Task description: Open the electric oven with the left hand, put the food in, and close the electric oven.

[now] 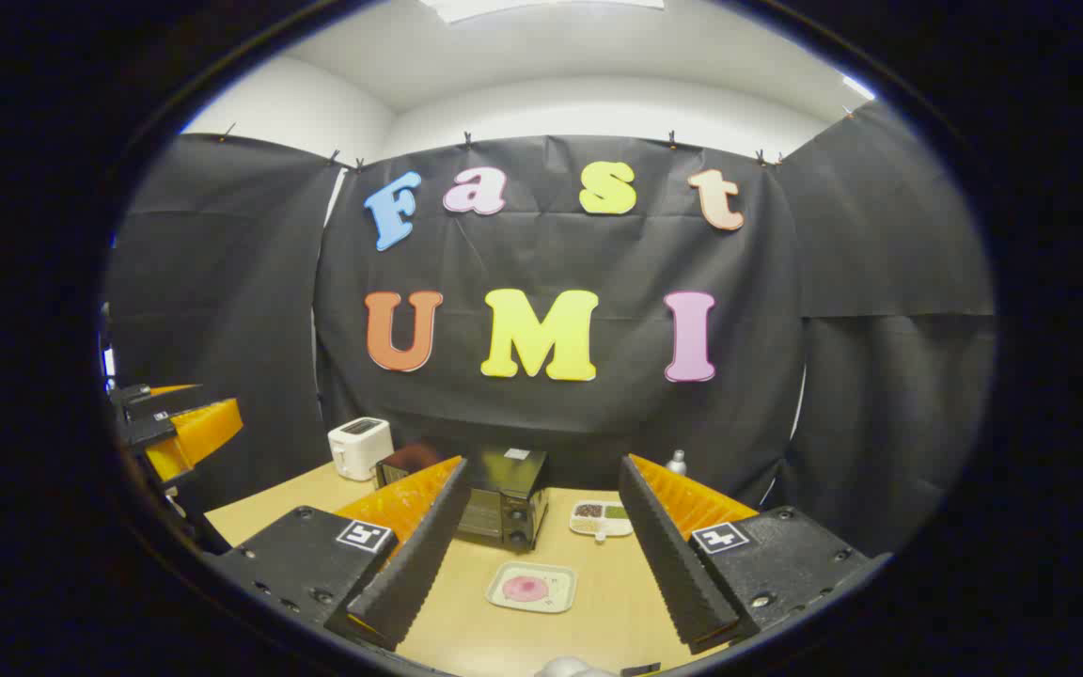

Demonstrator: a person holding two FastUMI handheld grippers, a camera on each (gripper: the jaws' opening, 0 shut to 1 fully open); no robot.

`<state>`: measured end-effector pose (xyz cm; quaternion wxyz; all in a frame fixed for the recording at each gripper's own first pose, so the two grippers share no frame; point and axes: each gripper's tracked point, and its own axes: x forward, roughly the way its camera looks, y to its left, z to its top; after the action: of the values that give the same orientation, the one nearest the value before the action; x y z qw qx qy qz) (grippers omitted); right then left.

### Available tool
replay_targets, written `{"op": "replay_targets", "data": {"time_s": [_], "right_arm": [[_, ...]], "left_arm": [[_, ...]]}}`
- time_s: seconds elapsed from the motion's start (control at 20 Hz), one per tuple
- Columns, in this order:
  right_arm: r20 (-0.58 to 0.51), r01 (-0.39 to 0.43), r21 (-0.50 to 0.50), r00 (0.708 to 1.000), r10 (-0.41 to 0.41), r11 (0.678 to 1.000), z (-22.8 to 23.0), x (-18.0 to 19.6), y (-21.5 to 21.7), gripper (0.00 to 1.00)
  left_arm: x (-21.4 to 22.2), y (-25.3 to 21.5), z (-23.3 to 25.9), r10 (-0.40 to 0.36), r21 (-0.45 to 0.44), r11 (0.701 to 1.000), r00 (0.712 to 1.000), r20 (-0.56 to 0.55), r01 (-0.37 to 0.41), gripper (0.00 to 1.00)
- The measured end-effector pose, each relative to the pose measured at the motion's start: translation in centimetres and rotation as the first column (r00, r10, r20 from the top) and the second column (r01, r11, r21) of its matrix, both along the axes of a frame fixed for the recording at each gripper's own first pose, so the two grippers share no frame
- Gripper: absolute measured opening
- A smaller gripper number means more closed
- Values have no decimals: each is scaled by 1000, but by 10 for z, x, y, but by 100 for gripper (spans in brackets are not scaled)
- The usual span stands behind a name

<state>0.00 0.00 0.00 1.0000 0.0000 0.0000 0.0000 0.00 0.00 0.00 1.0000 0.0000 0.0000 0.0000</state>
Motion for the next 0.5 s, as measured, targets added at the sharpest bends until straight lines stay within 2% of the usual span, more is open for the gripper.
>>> {"op": "replay_targets", "data": {"time_s": [0.05,0.5], "right_arm": [[1,5,-3,1000,-5,1000,1,0,-1,100],[26,59,-25,998,-58,998,5,-11,-13,100]], "left_arm": [[1,0,0,-2,-2,1000,1000,-1,2,95],[9,-1,1,-51,-7,999,999,2,51,95]]}}
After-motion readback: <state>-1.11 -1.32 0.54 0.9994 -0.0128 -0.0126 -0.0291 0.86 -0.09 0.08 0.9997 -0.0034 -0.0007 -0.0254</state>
